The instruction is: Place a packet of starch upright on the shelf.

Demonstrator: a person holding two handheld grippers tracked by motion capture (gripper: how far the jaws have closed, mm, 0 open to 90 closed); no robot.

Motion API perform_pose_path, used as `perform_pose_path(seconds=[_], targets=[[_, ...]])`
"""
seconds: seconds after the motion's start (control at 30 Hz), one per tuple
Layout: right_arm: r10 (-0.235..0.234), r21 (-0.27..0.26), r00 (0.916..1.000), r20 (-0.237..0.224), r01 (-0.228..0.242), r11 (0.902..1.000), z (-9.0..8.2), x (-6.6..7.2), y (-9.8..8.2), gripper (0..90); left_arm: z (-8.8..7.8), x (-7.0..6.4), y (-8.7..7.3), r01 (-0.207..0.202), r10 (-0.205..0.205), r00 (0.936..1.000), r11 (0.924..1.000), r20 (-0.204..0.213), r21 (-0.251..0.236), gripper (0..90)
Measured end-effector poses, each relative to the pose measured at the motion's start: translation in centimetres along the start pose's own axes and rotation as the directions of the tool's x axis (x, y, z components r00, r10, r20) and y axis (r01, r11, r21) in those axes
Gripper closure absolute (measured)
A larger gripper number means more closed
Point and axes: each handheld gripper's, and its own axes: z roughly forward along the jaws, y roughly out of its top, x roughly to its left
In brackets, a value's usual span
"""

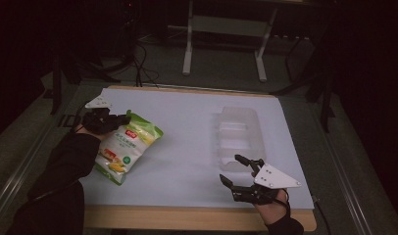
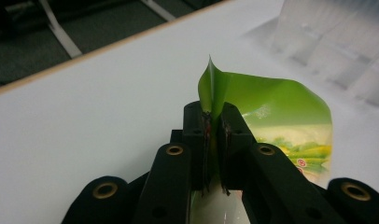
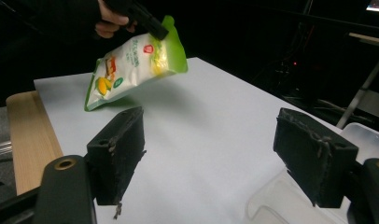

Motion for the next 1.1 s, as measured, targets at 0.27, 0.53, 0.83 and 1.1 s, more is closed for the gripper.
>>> perform_pose_path(seconds=[0.27, 0.53, 0.83, 1.1], targets=[[-0.011, -0.013, 0.9999, 0.004, 0.011, 0.9999, -0.1, 0.1, 0.1, 26.3, -1.5, -1.5, 1.4, -0.005, 0.006, 0.9999, 0.9964, 0.013, -0.085, 84.3], [0.003, -0.011, 0.9998, 0.018, -0.003, 0.9999, -0.1, -0.1, 0.2, 26.4, -1.0, -3.7, 2.7, -0.014, 0.021, 0.9990, 0.9867, 0.040, -0.162, 84.5], [-0.003, -0.012, 0.9996, 0.027, 0.004, 0.9999, -0.1, -0.3, 0.6, 29.8, 0.5, -6.0, 3.8, 0.002, 0.019, 0.9963, 0.9677, 0.084, -0.252, 84.9], [-0.014, -0.022, 0.9998, 0.015, 0.014, 0.9997, 0.3, -0.9, 1.3, 33.5, 1.8, -8.4, 5.0, 0.002, 0.045, 0.9866, 0.9579, 0.157, -0.287, 84.9]])
